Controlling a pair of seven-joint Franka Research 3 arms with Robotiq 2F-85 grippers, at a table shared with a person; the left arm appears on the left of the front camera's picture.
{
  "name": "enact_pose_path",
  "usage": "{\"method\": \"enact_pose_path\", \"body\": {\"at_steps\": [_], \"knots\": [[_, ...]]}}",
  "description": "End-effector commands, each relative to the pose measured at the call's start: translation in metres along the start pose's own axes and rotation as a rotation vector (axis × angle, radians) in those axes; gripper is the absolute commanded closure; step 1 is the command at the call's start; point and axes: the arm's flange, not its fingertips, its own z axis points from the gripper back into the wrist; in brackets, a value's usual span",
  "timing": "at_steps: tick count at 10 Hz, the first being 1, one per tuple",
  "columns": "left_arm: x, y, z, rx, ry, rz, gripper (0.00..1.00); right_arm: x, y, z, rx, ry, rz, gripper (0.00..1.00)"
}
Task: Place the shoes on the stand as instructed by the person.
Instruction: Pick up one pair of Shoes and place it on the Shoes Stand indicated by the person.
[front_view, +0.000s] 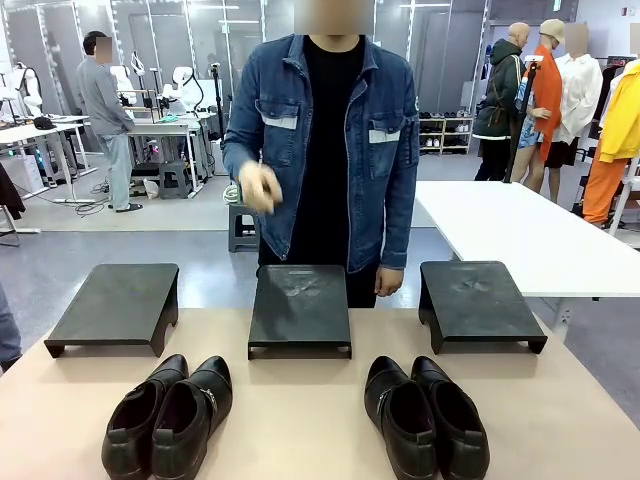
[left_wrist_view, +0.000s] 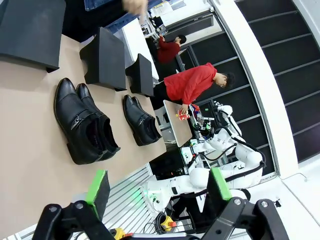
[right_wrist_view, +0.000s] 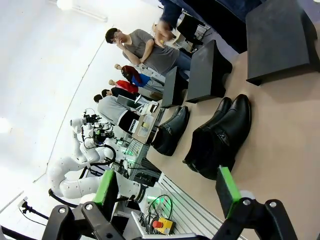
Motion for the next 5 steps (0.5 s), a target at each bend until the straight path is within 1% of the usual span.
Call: {"method": "enact_pose_path", "body": {"at_steps": [1,5], "knots": [[-0.0015,0.0006,0.0019,-0.013,0.003,-0.002,0.0,-0.0012,0.0002,0.0012,0.005,-0.002,0.002,0.0],[-0.0015,0.0006,0.0019,-0.013,0.003,-0.002,0.0,-0.0012,0.0002,0.0012,0.005,-0.002,0.002,0.0]]}}
